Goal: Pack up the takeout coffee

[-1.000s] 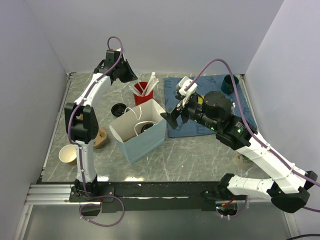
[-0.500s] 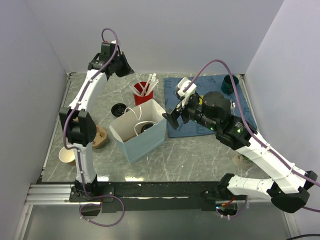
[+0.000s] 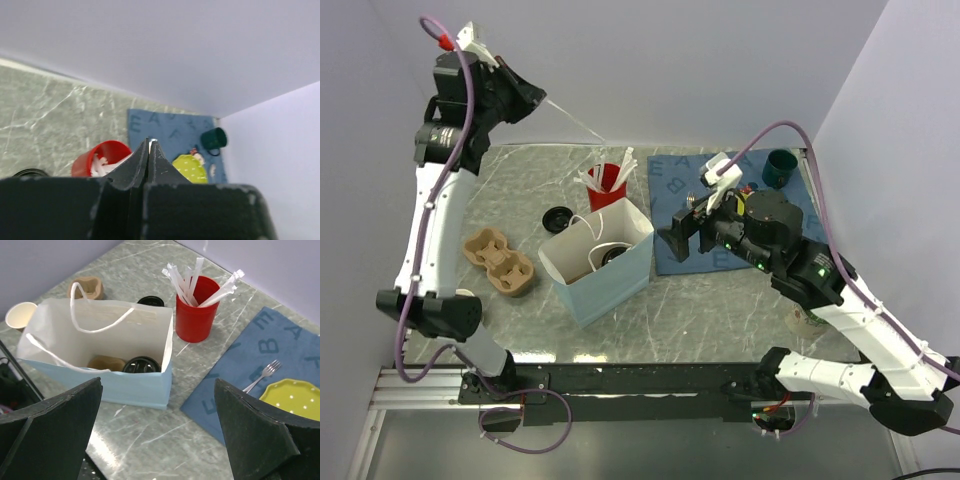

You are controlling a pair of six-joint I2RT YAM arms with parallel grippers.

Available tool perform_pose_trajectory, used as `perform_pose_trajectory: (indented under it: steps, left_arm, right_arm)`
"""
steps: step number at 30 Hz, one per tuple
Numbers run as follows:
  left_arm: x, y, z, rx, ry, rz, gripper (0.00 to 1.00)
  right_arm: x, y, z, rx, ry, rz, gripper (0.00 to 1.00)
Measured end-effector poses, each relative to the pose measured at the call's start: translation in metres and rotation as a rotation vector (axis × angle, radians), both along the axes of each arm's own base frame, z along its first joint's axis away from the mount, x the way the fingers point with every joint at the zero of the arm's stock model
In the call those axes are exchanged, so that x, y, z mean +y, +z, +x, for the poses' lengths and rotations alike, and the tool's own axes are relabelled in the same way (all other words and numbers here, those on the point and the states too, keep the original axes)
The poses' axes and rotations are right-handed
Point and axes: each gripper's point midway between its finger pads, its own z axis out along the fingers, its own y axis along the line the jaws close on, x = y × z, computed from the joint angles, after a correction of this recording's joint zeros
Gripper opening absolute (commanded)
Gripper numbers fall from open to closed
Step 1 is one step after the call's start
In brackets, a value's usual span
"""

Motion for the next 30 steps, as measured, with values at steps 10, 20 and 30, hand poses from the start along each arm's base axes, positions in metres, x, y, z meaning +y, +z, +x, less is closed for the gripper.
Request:
perform_pose_trajectory:
  steps: [10, 20, 30]
  left_arm:
    - [-0.005, 0.057, -0.077, -0.093, -0.084, -0.078, 0.01]
    - [-0.014, 0.058, -0.239, -0.145, -0.287, -0.151, 0.01]
    - [-0.023, -0.007, -0.254, -0.010, -0.337, -0.212, 0.01]
  right_arm:
    - [-0.018, 0.015, -0.012, 0.061, -0.059, 0.057, 1.00]
    - [-0.040, 0.020, -0.045, 0.041, -0.006, 0.114, 1.00]
    - [-0.045, 0.018, -0.055, 0.039, 0.024, 0.101, 1.00]
